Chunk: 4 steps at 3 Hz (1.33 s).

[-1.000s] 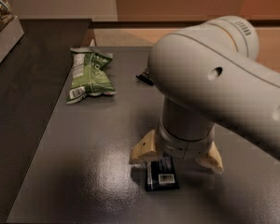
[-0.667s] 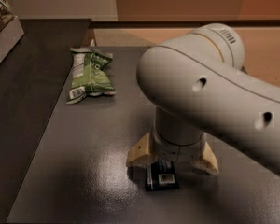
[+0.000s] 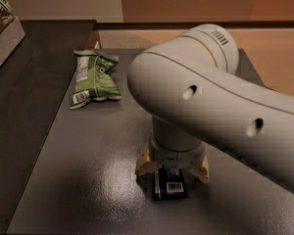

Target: Pick rxbar blueberry

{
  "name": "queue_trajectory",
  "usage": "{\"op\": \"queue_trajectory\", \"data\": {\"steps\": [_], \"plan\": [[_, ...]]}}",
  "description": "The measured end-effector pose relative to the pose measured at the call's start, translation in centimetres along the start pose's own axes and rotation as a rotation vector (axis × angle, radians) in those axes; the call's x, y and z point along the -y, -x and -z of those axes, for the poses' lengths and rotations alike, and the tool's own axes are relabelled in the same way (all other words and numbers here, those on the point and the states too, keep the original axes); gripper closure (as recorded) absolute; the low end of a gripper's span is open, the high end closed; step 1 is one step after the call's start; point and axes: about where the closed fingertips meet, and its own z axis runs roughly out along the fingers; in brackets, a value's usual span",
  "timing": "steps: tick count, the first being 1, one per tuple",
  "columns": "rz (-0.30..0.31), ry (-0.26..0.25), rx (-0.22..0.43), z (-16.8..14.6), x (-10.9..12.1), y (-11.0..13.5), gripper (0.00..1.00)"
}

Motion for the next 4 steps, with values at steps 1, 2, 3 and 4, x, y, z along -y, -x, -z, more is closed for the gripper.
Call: {"op": "queue_trajectory", "data": {"steps": [1,2,3,4], "plan": [[-0.001,0.000,0.000,0.4,0.0,0.0,0.64],[-0.001,0.000,0.000,1.2,0.0,-0.1,0.86],[-0.001,0.000,0.000,1.3,0.0,-0.1,1.00],[-0.115,-0.060,-0.028,4.3,0.6,-1.7,1.00]]}}
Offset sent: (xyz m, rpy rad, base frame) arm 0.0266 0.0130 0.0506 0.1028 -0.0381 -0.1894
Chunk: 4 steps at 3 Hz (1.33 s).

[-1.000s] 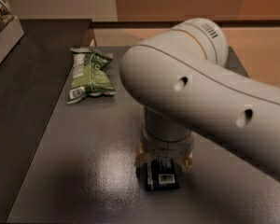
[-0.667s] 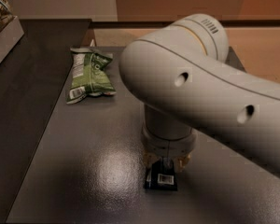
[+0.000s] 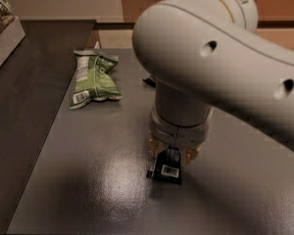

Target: Pick rxbar blueberry

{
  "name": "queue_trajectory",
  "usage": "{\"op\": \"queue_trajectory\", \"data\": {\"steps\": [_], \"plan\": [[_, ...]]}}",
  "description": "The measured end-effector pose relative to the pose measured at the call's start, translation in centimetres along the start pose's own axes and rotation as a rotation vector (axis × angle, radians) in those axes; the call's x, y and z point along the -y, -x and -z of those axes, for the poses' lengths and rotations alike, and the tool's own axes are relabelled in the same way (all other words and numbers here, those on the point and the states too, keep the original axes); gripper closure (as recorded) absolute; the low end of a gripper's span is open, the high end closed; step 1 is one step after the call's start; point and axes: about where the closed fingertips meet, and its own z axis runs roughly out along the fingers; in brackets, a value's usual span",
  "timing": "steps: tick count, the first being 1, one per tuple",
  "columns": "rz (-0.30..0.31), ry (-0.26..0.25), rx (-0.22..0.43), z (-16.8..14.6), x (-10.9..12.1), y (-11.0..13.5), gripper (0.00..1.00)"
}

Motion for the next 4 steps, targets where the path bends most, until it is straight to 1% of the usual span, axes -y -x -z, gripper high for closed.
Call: {"op": "queue_trajectory", "data": {"steps": [1,2,3,4], "plan": [[-0.154,-0.086,-0.037,5.0,1.1,-2.8,1.00],[-0.261,-0.148,-0.072,9.3,1.7,-5.4,1.00],[-0.324,-0.216,-0.126,13.5,2.1,-7.3,1.00],[-0.319,-0.235,-0.147,14.5,2.4,-7.1,1.00]]}}
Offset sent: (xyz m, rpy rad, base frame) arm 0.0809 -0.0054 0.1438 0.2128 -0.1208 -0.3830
